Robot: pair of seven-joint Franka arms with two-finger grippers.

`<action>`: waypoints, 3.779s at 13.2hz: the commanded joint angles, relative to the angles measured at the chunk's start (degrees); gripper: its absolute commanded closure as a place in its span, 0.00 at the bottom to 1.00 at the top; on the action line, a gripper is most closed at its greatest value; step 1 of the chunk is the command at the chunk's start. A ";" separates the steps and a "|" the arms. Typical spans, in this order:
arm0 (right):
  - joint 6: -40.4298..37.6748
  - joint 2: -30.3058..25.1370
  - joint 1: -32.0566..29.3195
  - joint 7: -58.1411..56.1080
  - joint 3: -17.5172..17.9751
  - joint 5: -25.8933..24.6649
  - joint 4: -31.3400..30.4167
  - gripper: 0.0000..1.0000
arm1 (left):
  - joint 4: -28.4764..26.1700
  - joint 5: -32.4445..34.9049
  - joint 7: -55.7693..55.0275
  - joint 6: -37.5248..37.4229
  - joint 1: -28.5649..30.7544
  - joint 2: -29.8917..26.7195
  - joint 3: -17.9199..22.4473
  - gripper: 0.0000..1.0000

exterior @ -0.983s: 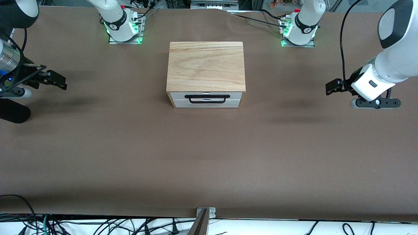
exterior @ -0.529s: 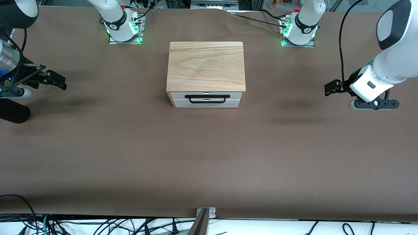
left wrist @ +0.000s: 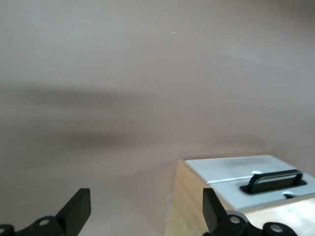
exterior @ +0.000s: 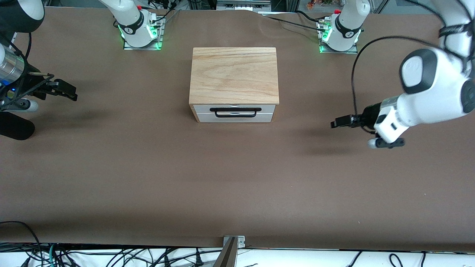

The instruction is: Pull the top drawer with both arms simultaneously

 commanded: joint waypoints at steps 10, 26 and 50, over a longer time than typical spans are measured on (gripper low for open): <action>-2.07 16.41 0.04 -19.54 0.08 43.21 -2.79 0.00 | -8.98 -56.56 56.03 -4.77 -5.50 15.82 0.01 0.00; 13.58 35.15 4.26 -61.14 14.58 93.25 -14.75 0.16 | -16.45 -74.08 74.99 -8.92 -11.30 18.91 -2.53 0.50; 12.70 35.24 4.88 -59.83 15.55 93.43 -13.09 0.98 | -19.44 -78.57 75.17 -6.90 -11.65 20.40 -4.65 1.00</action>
